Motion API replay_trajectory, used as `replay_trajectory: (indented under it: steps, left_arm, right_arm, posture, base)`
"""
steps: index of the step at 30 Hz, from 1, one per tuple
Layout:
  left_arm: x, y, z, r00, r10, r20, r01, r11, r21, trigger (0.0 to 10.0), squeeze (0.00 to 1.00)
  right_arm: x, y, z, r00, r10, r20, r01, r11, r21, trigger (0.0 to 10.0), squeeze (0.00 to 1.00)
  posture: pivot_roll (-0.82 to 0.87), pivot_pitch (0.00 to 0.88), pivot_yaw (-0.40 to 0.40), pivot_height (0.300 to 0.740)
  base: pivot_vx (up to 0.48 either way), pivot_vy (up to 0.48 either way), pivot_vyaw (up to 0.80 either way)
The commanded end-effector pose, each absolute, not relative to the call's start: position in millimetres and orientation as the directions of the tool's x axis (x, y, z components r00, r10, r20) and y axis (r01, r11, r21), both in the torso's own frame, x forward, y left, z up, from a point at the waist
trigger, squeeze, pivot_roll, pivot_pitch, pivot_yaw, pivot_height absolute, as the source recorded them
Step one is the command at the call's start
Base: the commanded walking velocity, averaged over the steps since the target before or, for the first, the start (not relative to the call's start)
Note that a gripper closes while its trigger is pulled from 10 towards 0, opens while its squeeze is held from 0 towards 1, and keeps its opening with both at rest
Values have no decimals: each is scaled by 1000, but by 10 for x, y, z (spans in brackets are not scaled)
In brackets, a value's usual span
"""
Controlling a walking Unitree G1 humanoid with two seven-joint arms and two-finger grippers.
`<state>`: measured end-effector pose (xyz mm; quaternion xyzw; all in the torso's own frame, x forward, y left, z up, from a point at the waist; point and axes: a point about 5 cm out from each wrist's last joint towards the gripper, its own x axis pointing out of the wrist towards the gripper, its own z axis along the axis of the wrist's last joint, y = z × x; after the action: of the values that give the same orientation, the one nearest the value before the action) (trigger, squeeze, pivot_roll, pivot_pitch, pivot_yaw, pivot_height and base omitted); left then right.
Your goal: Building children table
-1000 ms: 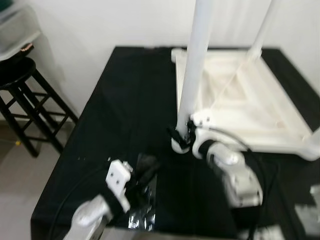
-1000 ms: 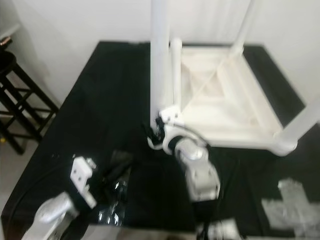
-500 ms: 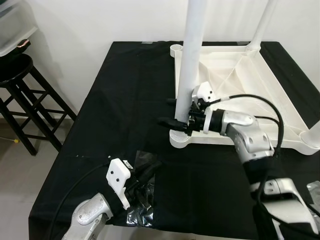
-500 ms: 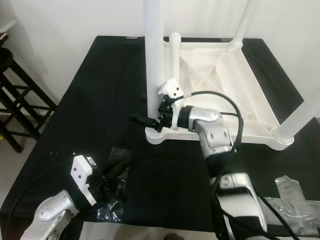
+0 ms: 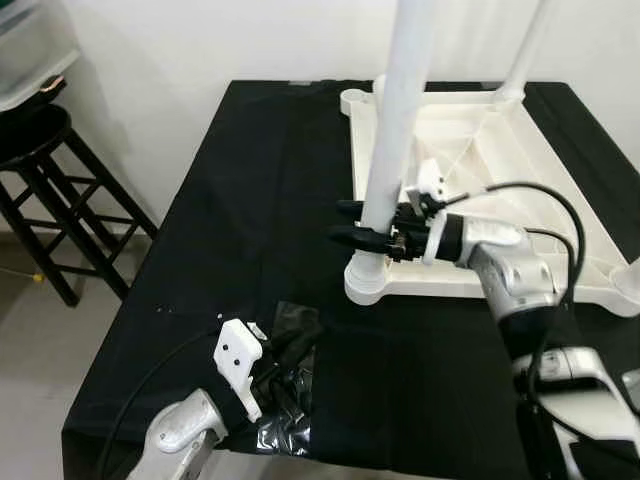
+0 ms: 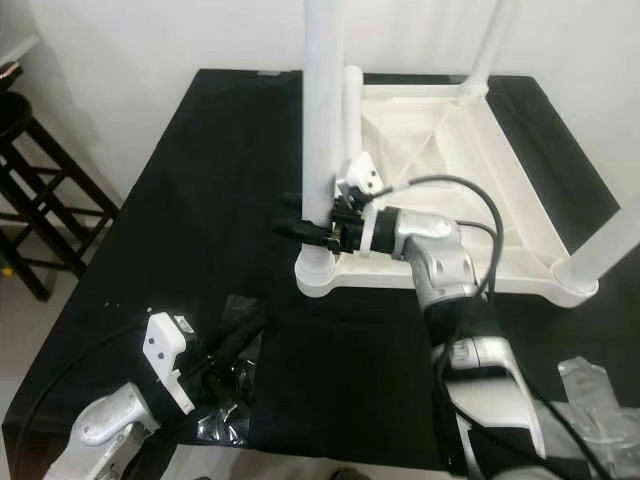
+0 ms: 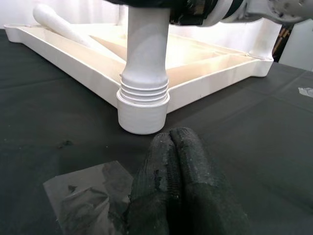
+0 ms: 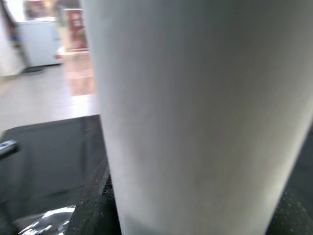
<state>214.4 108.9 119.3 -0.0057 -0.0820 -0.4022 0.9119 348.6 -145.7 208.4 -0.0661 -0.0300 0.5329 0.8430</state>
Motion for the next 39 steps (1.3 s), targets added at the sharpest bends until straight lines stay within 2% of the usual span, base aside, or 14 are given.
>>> replay_trajectory:
  steps: [1,2,4,5,17,18,19,20,24,25,28,29,32,39]
  left_arm:
    - [2112,1089,1167,662,-737,138,738,673,52,10000,0]
    - [2110,1093,1169,662,-736,139,738,673,52,10000,0]
    - [2110,1096,1170,662,-736,139,738,673,52,10000,0]
    - [2116,1106,1178,663,-735,140,737,674,53,10000,0]
    - [2167,1128,1169,659,-741,133,741,669,53,10000,0]
    - [2168,1130,1170,662,-737,134,738,673,55,10000,0]
    - [2168,1130,1170,662,-737,134,738,673,55,10000,0]
    - [2169,1126,1171,663,-736,135,737,674,55,10000,0]
    - [2170,1115,1172,660,-739,135,740,670,53,10000,0]
    - [2170,1109,1172,658,-741,135,742,668,52,10000,0]
    - [2170,1105,1172,657,-742,135,743,667,51,10000,0]
    - [2169,1100,1172,657,-742,136,743,667,50,10000,0]
    - [2168,1093,1167,657,-741,138,743,668,50,10000,0]
    - [2163,1091,1159,658,-740,136,742,669,51,10000,0]
  right_arm:
    - [3454,-1473,1836,483,869,-107,-875,474,-100,0,0]
    - [3424,-1392,1694,637,765,-100,-771,632,-77,0,0]
    - [3390,-1355,1603,737,668,-99,-675,736,-61,0,0]
    - [3175,-1287,1291,900,392,-190,-399,917,0,0,0]
    - [3161,-1173,1344,886,429,-174,-443,895,-50,0,0]
    - [3153,-1148,1362,889,423,-175,-438,897,-56,9216,0]
    - [3153,-1148,1362,889,423,-175,-438,897,-56,9216,0]
    - [3174,-1124,1411,873,459,-166,-471,881,-42,10000,1000]
    - [3216,-1083,1585,848,517,-116,-523,852,-28,10000,1000]
    - [3252,-1073,1712,816,573,-71,-575,818,-13,10000,824]
    - [3282,-1074,1827,780,624,-33,-625,780,-15,10000,824]
    - [3308,-1085,1938,719,695,1,-695,719,-22,10000,0]
    - [3328,-1119,2103,494,869,7,-864,492,-109,10000,0]
    - [3388,-1138,2104,379,925,-16,-921,376,-99,10000,0]
  posture:
    - [17,150,-14,740]
    - [13,154,-17,740]
    - [13,154,-17,740]
    - [8,161,-5,740]
    - [10,141,-9,740]
    - [7,143,-4,740]
    - [7,143,-4,740]
    - [6,140,-3,740]
    - [8,139,-1,740]
    - [4,138,0,740]
    - [4,138,0,740]
    - [4,137,-1,740]
    - [11,130,-4,740]
    - [24,124,-6,740]
  base:
    - [0,0,0]
    - [0,0,0]
    - [0,0,0]
    - [0,0,0]
    - [0,0,0]
    - [0,0,0]
    - [0,0,0]
    - [0,0,0]
    - [0,0,0]
    - [0,0,0]
    - [0,0,0]
    - [0,0,0]
    - [0,0,0]
    - [0,0,0]
